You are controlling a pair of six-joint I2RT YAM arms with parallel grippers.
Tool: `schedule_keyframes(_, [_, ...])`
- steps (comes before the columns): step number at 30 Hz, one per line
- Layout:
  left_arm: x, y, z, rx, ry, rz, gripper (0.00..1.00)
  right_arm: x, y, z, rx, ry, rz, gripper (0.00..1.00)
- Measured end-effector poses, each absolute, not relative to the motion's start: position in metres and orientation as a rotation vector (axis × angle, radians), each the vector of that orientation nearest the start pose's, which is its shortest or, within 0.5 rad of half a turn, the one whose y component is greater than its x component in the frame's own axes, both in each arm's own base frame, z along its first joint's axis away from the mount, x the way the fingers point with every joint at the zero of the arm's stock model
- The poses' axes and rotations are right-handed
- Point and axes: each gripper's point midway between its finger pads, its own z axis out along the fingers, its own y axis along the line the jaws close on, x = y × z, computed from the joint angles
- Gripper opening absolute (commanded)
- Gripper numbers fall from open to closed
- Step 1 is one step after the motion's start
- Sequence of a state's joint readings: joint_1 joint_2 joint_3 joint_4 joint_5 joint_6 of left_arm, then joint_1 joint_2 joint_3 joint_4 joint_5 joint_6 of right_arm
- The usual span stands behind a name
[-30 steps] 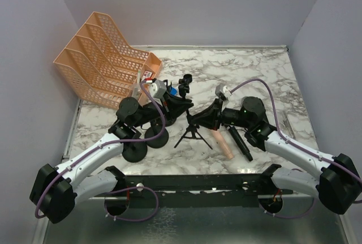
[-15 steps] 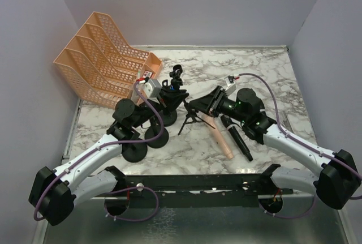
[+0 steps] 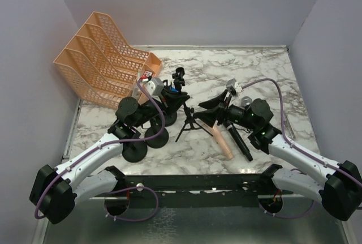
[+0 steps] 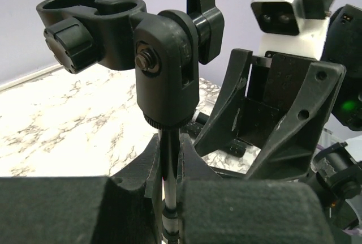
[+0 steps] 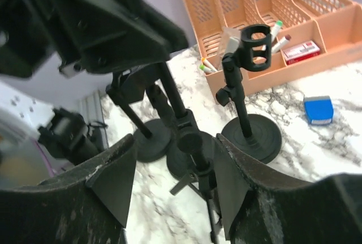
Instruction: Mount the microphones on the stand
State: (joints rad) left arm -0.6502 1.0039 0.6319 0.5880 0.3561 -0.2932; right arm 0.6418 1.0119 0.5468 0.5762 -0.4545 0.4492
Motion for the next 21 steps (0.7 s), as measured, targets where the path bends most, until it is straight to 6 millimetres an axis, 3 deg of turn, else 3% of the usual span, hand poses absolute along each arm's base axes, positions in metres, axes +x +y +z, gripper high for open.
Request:
schedule_keyframes(6, [0.235,-0.285,0.313,0.625,1.325,-1.082,0.00,0.216,0.289,0.259,-0.844,1.349,1.065,0.40])
schedule_keyframes(15, [0.223,-0.290,0.309,0.680,1.326,-1.134,0.00,0.210,0.298,0.235,-1.019,1.303,1.044,0.39])
schedule_keyframes(21, [0.221,-0.291,0.309,0.689,1.326,-1.143,0.00,0.206,0.300,0.231,-1.051,1.298,1.064,0.19])
